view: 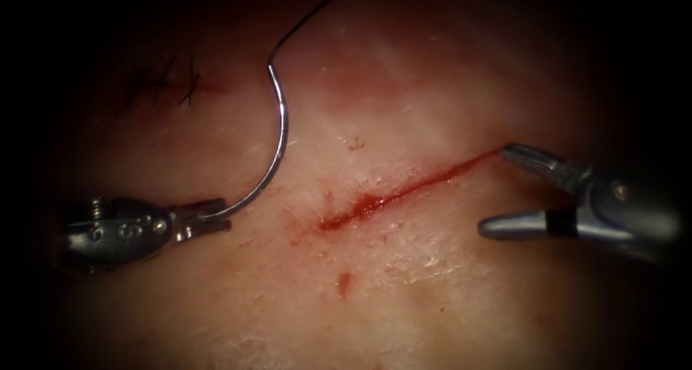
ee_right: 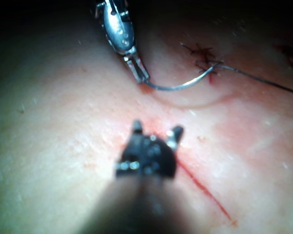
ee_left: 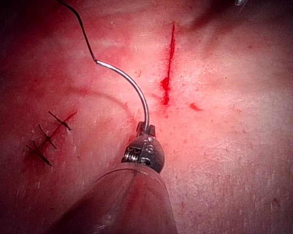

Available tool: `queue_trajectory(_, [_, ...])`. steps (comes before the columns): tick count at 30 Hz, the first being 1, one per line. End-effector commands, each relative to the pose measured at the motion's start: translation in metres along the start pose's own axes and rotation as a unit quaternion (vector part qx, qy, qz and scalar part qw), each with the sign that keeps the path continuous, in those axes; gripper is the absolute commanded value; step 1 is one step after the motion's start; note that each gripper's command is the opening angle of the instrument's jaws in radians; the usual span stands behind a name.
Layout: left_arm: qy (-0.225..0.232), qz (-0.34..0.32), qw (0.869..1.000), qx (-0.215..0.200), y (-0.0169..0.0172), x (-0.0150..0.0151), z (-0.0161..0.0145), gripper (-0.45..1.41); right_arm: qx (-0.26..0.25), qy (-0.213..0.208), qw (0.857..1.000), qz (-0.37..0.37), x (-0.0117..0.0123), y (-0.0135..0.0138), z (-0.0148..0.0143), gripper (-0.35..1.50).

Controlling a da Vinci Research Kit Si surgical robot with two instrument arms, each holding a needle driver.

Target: Wound Closure

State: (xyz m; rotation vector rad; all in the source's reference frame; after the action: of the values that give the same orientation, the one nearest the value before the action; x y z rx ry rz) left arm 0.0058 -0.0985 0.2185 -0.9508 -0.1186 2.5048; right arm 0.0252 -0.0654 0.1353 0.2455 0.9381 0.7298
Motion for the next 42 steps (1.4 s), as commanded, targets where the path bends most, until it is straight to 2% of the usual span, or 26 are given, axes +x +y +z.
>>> queue_trajectory(1, [0.002,0.007,1.0,-0.003,0.0012,-0.0001,0.0008,-0.45,0.008,0.009,1.0,0.022,-0.0007,-0.0008,0.0013,0.99])
queue_trajectory(7, [0.012,0.047,0.999,-0.001,0.0017,0.001,0.0008,-0.45,0.015,0.026,0.996,0.083,-0.0009,-0.0005,0.0031,0.99])
queue_trajectory(13, [0.051,0.102,0.993,-0.006,0.0025,0.002,0.0012,-0.45,0.025,0.048,0.99,0.128,-0.0006,-0.0002,0.0053,1.01])
queue_trajectory(17, [0.076,0.121,0.99,-0.014,0.0032,0.0027,0.0016,-0.45,0.036,0.055,0.988,0.139,-0.0003,-0.0005,0.0068,1.01])
queue_trajectory(23, [0.081,0.129,0.988,-0.013,0.0037,0.0032,0.0014,-0.45,0.035,0.065,0.986,0.146,0.0004,-0.0007,0.0081,1.01])
queue_trajectory(36, [0.105,0.173,0.979,0.0,0.0051,0.0057,-0.0002,-0.45,0.022,0.053,0.988,0.144,0.0002,-0.0015,0.0114,1.01])
queue_trajectory(42, [0.112,0.196,0.974,0.004,0.0061,0.0067,-0.001,-0.45,-0.012,0.03,0.991,0.127,0.0009,-0.0009,0.0111,1.01])
